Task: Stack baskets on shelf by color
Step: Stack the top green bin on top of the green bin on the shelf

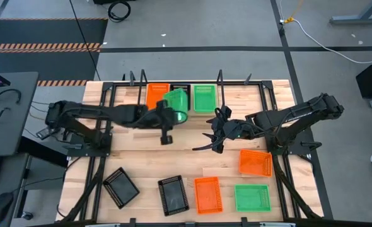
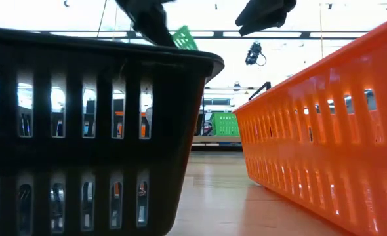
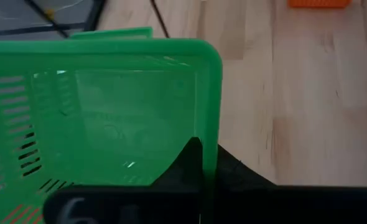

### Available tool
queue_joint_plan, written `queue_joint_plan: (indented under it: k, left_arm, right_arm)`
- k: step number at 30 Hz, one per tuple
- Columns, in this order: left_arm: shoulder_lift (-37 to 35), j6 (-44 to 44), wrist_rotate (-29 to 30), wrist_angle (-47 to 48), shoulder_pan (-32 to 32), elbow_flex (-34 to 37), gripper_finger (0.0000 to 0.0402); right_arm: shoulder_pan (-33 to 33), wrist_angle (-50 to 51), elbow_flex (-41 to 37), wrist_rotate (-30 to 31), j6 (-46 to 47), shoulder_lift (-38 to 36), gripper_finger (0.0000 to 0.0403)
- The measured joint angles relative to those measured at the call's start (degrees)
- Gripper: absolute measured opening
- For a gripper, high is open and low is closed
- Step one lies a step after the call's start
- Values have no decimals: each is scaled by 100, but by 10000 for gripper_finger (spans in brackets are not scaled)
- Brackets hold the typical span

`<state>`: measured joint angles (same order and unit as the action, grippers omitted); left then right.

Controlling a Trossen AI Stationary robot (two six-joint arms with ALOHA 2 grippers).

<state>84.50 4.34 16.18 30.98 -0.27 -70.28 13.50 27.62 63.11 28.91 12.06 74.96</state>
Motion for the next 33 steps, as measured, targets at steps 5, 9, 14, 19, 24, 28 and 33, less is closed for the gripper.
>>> queue_joint_plan:
  k: [5,9,14,19,24,28,33]
  left_arm:
    - [711,514,-458,-561,527,-176,1]
    - [1200,980,-542,-1036,729,-429,2]
    - [1684,1318,-822,-1514,906,-952,2]
    - [2184,1539,-856,-1479,1151,-1582,3]
    - [2664,1558,-1028,-1468,1384,-1917,4]
    - [2892,1590,-1140,-1475,1471,-2088,5]
    - [2983,1648,-1156,-1439,1517,-2216,5]
  right_arm:
    - [4,1021,0,-2,393,0,254]
    - [4,1715,0,-2,772,0,254]
    - [4,1864,0,2,877,-2,254]
    - [2,1863,0,9,766,-26,254]
    - [2,1865,0,46,743,-89,254]
    - [4,1870,0,72,725,-109,254]
    - [-11,1866,0,162,590,-116,254]
